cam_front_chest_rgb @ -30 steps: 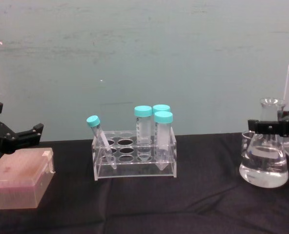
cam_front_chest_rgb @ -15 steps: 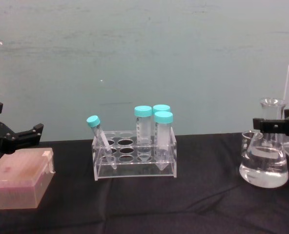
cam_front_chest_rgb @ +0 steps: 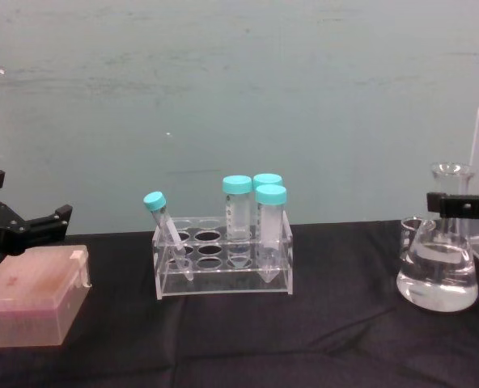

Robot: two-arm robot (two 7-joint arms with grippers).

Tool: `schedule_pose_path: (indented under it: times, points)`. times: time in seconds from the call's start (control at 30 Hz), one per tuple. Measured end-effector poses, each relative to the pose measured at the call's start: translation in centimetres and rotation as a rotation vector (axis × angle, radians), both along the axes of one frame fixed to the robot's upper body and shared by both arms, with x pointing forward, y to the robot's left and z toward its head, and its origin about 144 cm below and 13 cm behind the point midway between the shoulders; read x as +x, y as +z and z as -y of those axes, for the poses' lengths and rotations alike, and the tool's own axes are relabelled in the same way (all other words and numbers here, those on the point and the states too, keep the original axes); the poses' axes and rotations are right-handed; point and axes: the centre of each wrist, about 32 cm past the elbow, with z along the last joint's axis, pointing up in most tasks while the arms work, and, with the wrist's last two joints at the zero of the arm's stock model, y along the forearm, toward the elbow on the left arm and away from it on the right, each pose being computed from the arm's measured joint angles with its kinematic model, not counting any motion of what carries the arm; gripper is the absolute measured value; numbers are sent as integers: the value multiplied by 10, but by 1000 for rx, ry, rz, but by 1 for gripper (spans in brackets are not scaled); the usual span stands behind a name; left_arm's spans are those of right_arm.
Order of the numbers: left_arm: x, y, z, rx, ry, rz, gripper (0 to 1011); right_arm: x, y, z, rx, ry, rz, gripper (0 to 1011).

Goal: Place the experimental apparatus aside using one hand.

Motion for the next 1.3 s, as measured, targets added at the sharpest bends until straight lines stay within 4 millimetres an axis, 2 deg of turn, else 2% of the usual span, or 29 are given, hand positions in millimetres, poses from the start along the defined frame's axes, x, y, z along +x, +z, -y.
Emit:
schedule_pose_path:
  times: [0.63, 0.9, 1.3]
  points:
    - [0, 0, 0, 0, 0, 0, 1000, -16, 5, -5, 17, 75, -23, 1000]
    - [0, 0, 0, 0, 0, 0, 1000, -11, 6, -14, 11, 158, -11, 1000]
    - [0, 0, 0, 0, 0, 0, 1000, 9, 6, -25, -12, 243, 23, 1000]
